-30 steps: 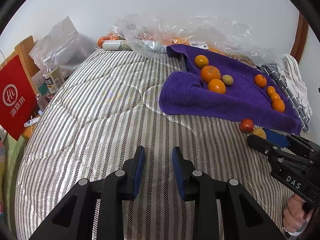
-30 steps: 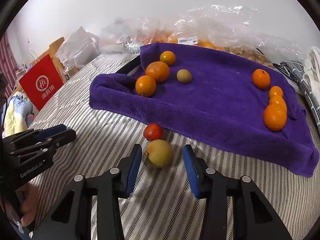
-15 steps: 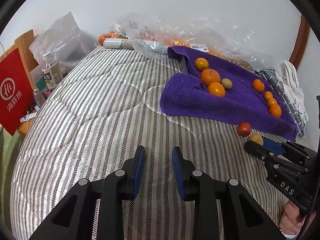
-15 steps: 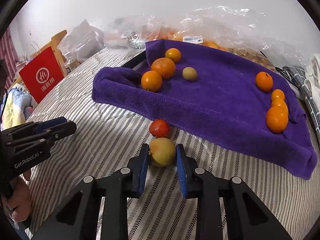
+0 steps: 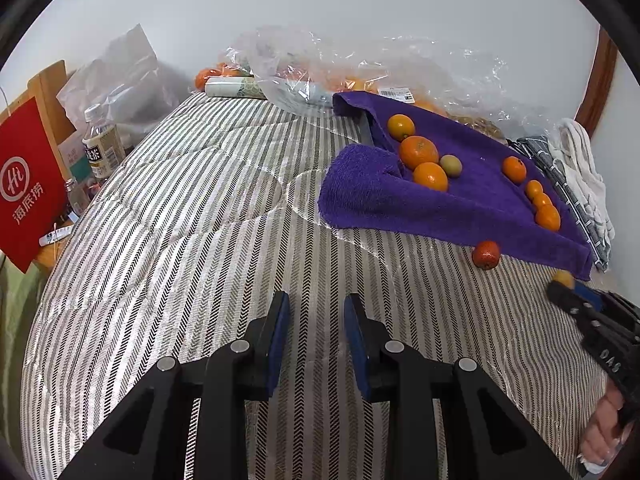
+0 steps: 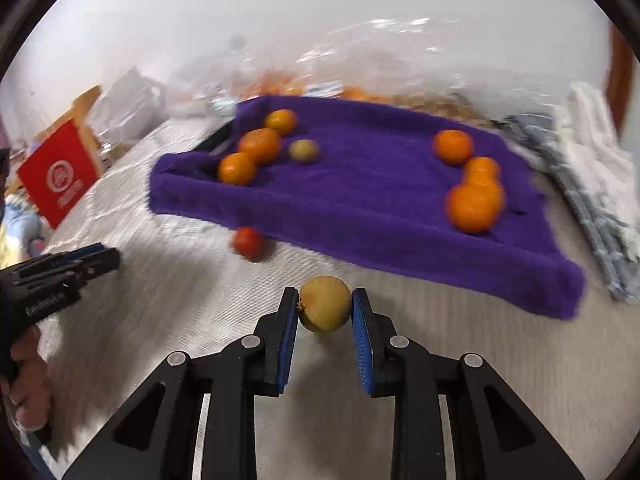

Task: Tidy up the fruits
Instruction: 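Grasp a yellow-green fruit with the right tool while the left tool grasps a small red fruit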

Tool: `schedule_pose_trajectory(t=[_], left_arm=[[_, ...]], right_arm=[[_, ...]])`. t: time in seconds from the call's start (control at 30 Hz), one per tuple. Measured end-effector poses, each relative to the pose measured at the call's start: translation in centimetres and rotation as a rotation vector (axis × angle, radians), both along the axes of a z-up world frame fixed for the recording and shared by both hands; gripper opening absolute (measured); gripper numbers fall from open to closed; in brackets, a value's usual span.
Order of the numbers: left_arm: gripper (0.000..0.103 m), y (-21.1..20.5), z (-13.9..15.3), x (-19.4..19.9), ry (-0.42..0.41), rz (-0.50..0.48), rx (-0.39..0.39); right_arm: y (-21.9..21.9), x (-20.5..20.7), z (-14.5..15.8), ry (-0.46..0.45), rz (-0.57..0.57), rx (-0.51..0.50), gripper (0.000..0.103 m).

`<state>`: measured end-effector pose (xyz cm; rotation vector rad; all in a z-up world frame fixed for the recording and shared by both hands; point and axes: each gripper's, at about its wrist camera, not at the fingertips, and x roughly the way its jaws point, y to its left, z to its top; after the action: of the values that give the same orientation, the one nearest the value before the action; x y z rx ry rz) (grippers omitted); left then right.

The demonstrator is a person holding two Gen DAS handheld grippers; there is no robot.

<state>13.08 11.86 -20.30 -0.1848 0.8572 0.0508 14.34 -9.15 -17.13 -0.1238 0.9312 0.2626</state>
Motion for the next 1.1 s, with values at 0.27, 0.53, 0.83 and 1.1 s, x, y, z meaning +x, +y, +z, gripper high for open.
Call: schedule_pose_trajectory(t=[0.27, 0.53, 0.83, 1.1], left_arm=[[0.027, -0.8, 0.2, -0.1, 0.01, -0.01, 0.042], [0.027, -4.9, 2.1, 0.4, 0.037, -0.143, -0.042], [0.031, -10.6, 2.3, 3.8, 0.064, -0.224, -0.009], [0.031, -13.5, 1.0, 6.3, 0.073, -0.186, 0.069]], right_arm=[[-6.7, -1.4, 0.9, -0.024, -0.155, -0.02, 0.027], [-10.5, -1.4, 0.7, -0.019, -0.222, 0.006, 0.027], [-12.3, -1.6, 0.9, -0.02, -0.243, 0.006, 0.027], [-12.9, -1.8, 1.4, -0.03, -0.251, -0.005, 0.027]])
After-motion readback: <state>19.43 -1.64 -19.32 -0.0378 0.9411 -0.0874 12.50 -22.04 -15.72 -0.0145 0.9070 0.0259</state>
